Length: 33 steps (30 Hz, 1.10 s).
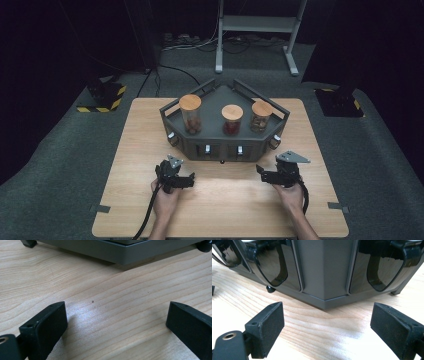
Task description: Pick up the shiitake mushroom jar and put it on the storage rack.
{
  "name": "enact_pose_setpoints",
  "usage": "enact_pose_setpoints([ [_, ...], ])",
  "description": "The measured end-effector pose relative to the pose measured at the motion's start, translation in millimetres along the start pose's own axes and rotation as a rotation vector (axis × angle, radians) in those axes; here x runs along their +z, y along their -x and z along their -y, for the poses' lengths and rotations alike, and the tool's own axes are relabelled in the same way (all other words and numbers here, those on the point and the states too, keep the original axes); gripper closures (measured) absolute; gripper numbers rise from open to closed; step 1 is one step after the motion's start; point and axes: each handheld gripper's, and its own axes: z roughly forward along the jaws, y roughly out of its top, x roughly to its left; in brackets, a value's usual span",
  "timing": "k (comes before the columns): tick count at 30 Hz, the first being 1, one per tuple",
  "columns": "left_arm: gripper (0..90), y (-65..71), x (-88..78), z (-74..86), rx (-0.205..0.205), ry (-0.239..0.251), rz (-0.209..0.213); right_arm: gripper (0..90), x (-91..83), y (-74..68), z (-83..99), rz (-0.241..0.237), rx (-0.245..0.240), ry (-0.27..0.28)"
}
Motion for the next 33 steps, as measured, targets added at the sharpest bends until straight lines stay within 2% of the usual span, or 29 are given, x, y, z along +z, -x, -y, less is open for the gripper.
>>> enact_pose_setpoints([
  [5,3.3,0.0,0.0,0.0,0.001,0.000,0.000,11.5,2.5,-0.3,3.6,-0.005,0.005,-0.012],
  [15,3.3,0.1,0.1,0.0,0.000,0.000,0.000,11.4,11.8,-4.3,12.7,-0.005,-0.021,-0.055],
  [25,3.3,0.1,0.1,0.0,0.000,0.000,0.000,10.8,25.7,-14.2,22.5,0.015,-0.080,-0.093],
  [33,3.3,0.3,0.2,0.0,-0.003,0.001,-0.001,10.0,30.4,-22.4,29.2,0.022,-0.116,-0.100],
])
